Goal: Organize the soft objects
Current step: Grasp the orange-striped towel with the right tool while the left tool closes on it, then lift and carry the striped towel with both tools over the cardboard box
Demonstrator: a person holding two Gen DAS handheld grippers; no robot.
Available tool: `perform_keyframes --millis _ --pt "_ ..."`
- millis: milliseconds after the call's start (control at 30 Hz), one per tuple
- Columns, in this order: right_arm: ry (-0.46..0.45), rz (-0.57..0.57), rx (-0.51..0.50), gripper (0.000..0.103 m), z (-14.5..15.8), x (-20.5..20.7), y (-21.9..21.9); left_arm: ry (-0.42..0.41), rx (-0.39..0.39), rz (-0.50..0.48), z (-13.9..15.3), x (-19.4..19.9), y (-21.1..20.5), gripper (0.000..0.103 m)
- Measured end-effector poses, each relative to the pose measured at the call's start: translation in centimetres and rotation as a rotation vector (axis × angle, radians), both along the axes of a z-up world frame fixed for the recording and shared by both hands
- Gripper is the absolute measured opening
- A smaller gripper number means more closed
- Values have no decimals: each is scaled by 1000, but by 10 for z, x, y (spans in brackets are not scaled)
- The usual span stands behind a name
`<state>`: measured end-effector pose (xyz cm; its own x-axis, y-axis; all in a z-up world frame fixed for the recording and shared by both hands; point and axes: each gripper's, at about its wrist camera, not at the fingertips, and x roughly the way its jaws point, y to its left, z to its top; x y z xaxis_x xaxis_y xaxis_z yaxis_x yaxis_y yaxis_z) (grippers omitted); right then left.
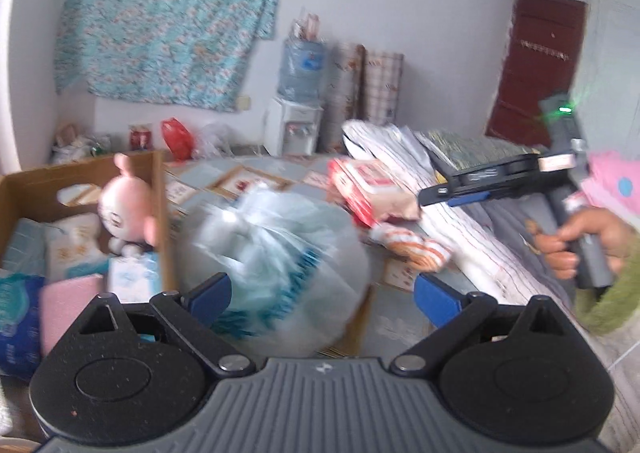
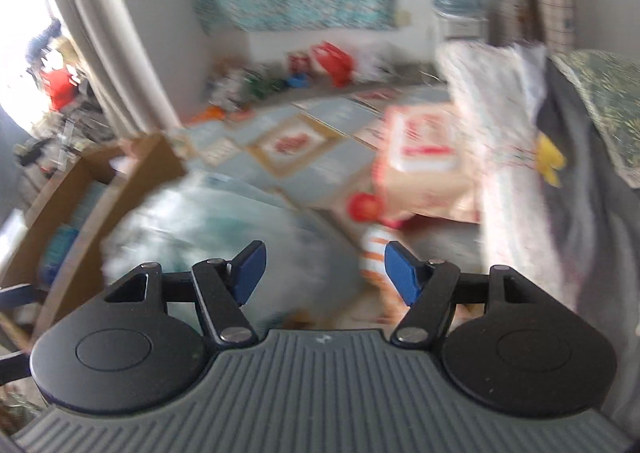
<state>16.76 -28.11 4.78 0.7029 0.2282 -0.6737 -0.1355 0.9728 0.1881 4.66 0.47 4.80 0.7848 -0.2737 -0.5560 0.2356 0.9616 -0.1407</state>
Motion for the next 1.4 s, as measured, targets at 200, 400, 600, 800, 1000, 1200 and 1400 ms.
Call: perform_keyframes --millis 200,400,600,800,1000,1200,1400 --pt "49 -5 -117 63 -51 39 -14 70 44 -53 -31 7 -40 99" --pt "142 0 -164 43 -84 67 -12 116 75 -124 -55 5 -61 98" --pt "211 -55 6 41 -83 41 -29 161 70 -175 -74 3 -66 98" --pt "343 -123 331 40 -100 -7 -46 205 51 -225 -88 3 -70 98" --pt "481 -200 629 41 -132 -53 -39 244 1 -276 -96 6 -76 98" --pt "504 -205 701 41 -141 -80 -15 264 1 -302 -103 11 -89 98" --pt "487 -176 661 42 -135 -83 -3 263 14 -278 -107 25 -102 93"
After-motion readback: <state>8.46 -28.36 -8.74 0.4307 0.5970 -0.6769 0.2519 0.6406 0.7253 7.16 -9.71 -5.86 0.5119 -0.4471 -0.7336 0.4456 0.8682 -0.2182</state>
